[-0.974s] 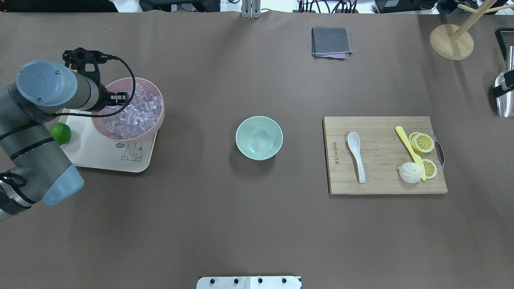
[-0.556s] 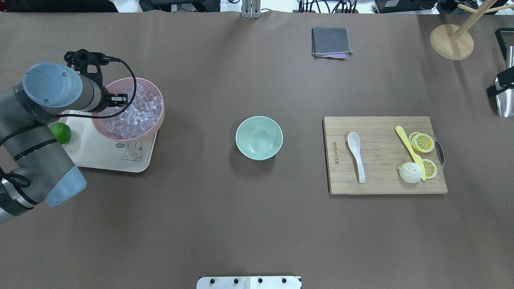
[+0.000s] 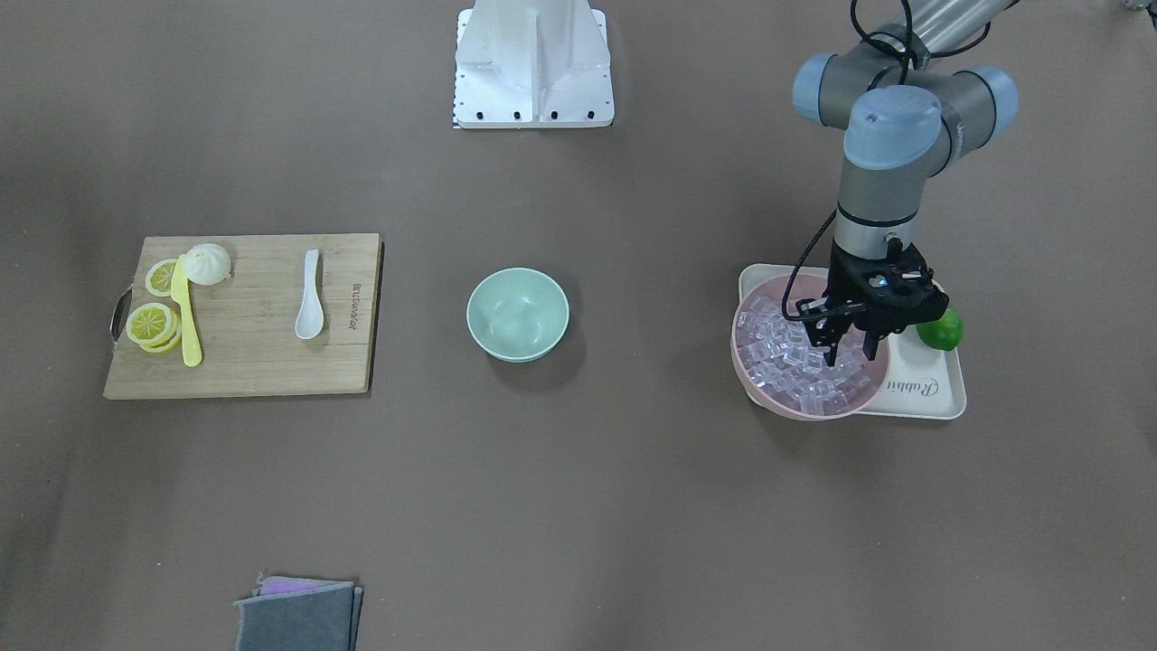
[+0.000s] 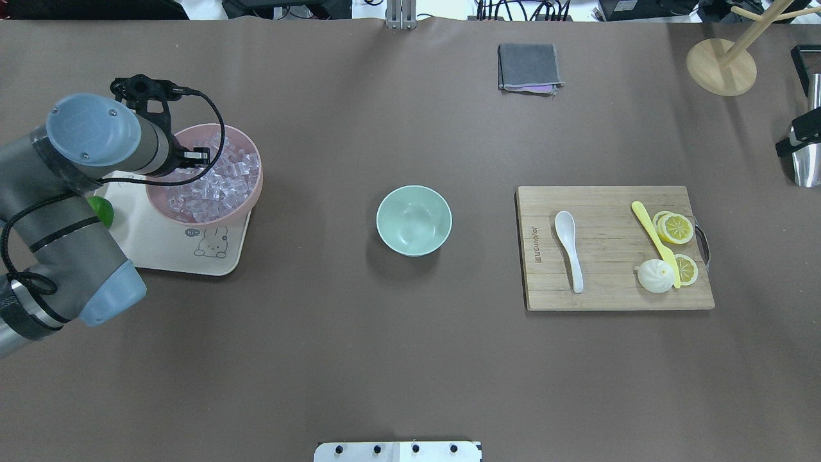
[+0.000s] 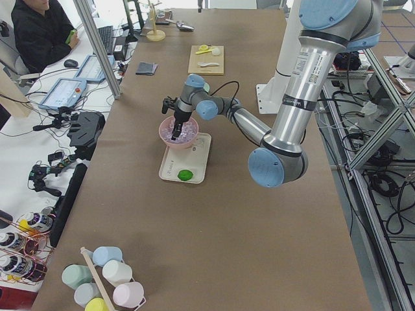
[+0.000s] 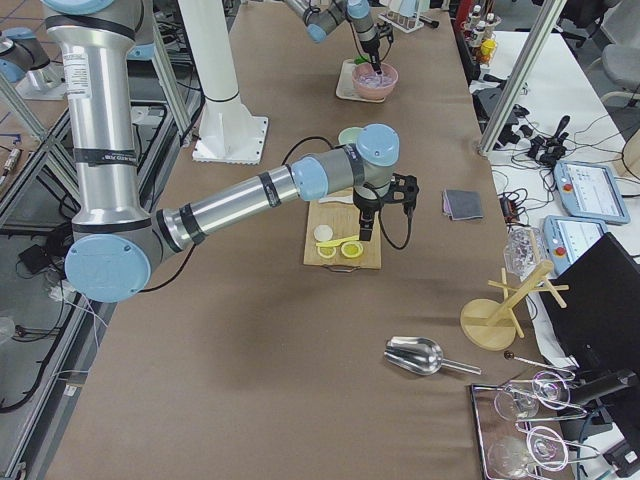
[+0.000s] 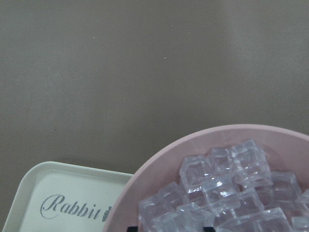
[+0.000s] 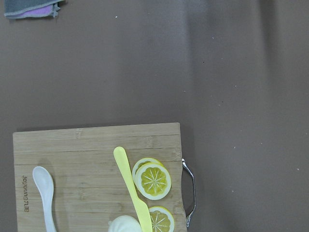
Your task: Put spoon and ice into bowl
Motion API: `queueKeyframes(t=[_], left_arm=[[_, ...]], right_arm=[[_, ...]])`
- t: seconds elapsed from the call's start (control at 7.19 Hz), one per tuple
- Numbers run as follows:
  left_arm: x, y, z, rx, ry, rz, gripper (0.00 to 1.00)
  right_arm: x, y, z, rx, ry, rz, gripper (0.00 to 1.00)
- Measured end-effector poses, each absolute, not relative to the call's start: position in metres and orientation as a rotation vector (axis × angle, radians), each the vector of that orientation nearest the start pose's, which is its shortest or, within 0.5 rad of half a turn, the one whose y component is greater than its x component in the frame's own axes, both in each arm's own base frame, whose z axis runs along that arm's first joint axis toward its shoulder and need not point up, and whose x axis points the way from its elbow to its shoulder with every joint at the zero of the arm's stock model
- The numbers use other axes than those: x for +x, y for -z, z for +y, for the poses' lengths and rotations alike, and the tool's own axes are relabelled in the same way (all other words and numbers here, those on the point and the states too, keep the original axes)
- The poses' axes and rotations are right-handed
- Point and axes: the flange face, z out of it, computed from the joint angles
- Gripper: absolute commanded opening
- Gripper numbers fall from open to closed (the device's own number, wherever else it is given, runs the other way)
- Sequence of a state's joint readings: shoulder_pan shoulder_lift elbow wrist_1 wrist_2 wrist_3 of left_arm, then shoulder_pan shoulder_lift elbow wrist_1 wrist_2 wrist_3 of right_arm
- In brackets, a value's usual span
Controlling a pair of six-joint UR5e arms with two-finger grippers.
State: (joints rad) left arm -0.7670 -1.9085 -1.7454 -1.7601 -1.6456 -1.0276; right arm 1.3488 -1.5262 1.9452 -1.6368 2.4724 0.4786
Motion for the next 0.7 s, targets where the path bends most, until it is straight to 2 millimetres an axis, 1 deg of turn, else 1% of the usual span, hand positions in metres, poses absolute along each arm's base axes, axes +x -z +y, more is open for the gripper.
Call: queueKeyframes(t=[0.7], left_arm=[[0.3629,-0.3863,-0.5247,0.374,0.156,0.583,0.53]], right_arm=[[-0.0542,-0.4529,-0.4924,-0.001,-0.08,-0.949,1.0]])
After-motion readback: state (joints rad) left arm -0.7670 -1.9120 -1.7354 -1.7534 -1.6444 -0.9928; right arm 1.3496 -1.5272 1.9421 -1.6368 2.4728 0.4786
